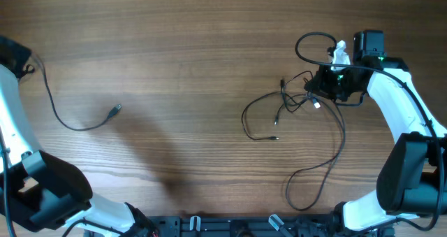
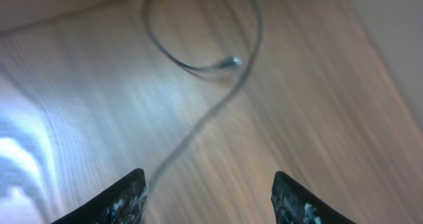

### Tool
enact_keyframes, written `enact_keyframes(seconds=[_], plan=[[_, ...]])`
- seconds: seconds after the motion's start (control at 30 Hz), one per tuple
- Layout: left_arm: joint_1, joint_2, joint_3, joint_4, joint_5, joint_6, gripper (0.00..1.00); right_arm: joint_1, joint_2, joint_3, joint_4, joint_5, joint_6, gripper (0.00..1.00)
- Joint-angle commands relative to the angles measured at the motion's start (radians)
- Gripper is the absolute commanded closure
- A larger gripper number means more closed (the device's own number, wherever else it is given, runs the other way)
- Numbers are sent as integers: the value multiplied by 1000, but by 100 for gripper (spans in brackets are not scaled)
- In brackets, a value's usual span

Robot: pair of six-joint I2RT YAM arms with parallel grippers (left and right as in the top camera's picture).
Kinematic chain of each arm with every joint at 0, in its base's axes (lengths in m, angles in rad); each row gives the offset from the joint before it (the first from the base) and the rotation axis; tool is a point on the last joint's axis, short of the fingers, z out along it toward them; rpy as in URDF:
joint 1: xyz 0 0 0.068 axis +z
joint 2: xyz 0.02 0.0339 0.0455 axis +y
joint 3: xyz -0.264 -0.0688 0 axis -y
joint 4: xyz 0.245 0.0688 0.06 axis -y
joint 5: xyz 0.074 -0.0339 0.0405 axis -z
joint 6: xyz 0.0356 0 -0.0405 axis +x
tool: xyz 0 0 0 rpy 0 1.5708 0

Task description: Untangle cables

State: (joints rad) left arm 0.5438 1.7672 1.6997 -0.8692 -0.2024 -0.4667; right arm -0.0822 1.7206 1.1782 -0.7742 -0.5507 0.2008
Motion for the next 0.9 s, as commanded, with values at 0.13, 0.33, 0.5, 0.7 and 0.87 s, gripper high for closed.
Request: enact_keyframes(seconds=[0.13,0.33,0.5,0.7,0.87], plan=[[-126,-111,3,-119,518,219,42,71,-117,66,4,-163,-3,95],[-330,-108,2,-249,688,367,43,104,-200,68,34,-248,99,95],[-524,-102,2,-269,711,459,39,104,-192,67,-3,-188,204,80],[-690,-84,2,-235,711,459,39,99,-183,67,-76,38,261,31],[-808,-35,2,-173,710,436,39,28,-183,67,-80,128,304,4]])
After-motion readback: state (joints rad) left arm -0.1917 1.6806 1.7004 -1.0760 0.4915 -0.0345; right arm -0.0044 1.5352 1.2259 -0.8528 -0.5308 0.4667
